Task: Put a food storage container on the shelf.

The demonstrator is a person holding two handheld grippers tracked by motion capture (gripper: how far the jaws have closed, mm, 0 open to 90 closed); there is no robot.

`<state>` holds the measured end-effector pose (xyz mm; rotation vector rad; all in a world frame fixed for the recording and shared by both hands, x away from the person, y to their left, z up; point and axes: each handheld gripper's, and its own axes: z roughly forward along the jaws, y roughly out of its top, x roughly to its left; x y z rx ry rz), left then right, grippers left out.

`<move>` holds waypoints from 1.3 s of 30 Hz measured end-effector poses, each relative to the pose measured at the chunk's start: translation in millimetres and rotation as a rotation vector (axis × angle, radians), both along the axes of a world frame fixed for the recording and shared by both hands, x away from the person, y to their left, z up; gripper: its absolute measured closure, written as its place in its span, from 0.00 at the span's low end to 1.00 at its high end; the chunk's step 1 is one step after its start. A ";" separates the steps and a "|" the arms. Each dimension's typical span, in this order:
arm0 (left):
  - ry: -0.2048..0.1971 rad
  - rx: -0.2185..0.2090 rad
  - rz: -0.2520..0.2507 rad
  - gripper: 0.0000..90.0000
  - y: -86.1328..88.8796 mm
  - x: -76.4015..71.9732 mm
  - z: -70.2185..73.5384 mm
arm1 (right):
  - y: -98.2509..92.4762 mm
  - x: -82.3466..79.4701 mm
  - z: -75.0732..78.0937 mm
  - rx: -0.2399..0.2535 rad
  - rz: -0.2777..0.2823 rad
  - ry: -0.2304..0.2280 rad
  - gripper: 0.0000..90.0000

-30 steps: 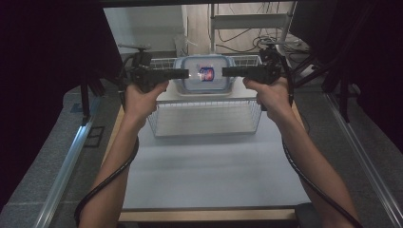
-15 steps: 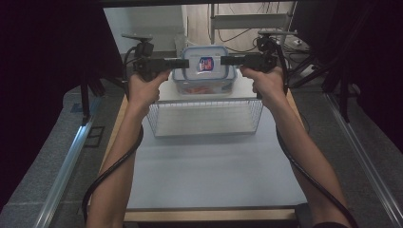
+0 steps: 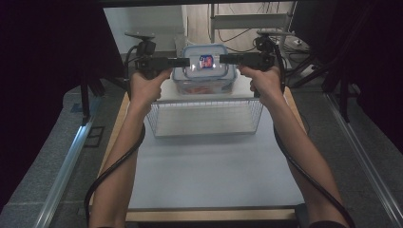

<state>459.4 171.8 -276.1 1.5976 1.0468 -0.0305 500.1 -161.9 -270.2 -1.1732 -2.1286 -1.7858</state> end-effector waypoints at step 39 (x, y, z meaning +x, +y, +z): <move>-0.326 0.200 0.063 0.11 8.6 -62.3 -21.8 | 13.8 -54.9 -12.0 -0.258 0.079 -0.307 0.99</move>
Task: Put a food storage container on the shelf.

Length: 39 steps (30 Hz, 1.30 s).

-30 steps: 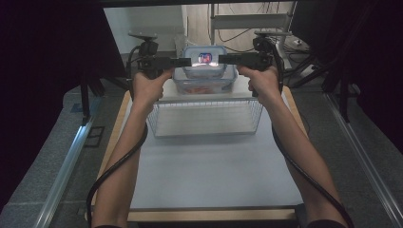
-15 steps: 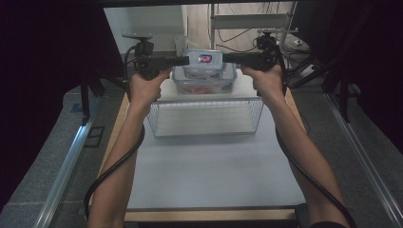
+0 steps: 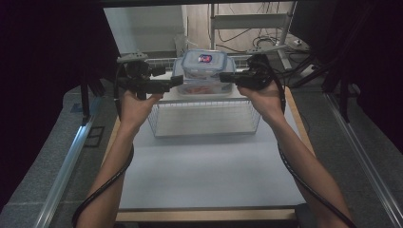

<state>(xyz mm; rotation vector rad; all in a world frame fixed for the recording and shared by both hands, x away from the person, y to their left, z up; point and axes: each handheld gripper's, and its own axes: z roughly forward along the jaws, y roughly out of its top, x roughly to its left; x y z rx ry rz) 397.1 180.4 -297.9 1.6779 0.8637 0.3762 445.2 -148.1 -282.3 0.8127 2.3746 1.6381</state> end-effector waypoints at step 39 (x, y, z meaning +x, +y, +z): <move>-0.033 0.128 -0.036 0.06 -16.4 -42.9 -45.5 | 3.0 -21.6 -31.2 -0.011 0.002 -0.048 0.61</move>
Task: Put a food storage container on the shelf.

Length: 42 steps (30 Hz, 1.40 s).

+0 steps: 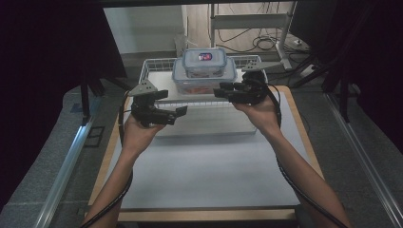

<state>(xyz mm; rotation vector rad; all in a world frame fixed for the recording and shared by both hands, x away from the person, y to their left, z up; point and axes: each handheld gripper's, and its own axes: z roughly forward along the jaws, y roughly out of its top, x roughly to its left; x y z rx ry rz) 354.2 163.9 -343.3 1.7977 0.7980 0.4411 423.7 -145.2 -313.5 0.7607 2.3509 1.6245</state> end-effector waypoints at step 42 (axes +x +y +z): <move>0.076 0.096 0.057 0.00 -0.4 -93.9 -114.8 | -86.8 -100.7 -112.6 -0.194 -0.083 -0.018 0.08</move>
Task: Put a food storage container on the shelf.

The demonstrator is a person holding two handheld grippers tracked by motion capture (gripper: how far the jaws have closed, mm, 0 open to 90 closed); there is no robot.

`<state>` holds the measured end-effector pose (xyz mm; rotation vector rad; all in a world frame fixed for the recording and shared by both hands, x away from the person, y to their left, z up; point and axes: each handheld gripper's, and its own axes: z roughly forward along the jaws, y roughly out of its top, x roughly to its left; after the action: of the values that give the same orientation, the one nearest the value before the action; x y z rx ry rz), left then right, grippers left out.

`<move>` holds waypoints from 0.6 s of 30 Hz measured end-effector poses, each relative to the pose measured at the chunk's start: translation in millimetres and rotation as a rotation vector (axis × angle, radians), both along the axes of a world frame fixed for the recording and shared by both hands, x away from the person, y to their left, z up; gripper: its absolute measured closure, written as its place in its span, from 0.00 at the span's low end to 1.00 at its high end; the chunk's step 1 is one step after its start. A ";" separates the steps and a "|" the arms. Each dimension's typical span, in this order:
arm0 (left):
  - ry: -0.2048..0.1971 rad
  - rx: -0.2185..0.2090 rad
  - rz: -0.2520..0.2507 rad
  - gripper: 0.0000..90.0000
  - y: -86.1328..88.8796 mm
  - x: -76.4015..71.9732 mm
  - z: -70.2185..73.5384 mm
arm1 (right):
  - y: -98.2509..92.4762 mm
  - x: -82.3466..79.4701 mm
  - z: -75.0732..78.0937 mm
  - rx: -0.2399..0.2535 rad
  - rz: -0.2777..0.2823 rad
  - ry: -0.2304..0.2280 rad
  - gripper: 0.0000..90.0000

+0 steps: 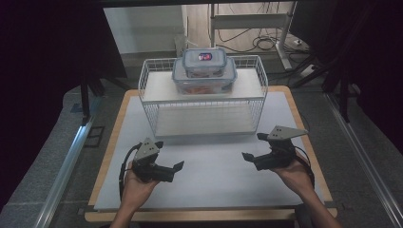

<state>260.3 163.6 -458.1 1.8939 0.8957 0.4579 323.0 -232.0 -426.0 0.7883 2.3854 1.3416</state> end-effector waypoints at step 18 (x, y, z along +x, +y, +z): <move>0.093 0.223 0.081 0.00 10.3 -21.2 -61.7 | -36.6 -17.0 -69.1 -0.114 -0.054 0.044 0.07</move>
<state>239.1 173.9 -519.8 2.1013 1.0205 0.5410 306.0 -268.5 -495.1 0.8523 2.4309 1.1682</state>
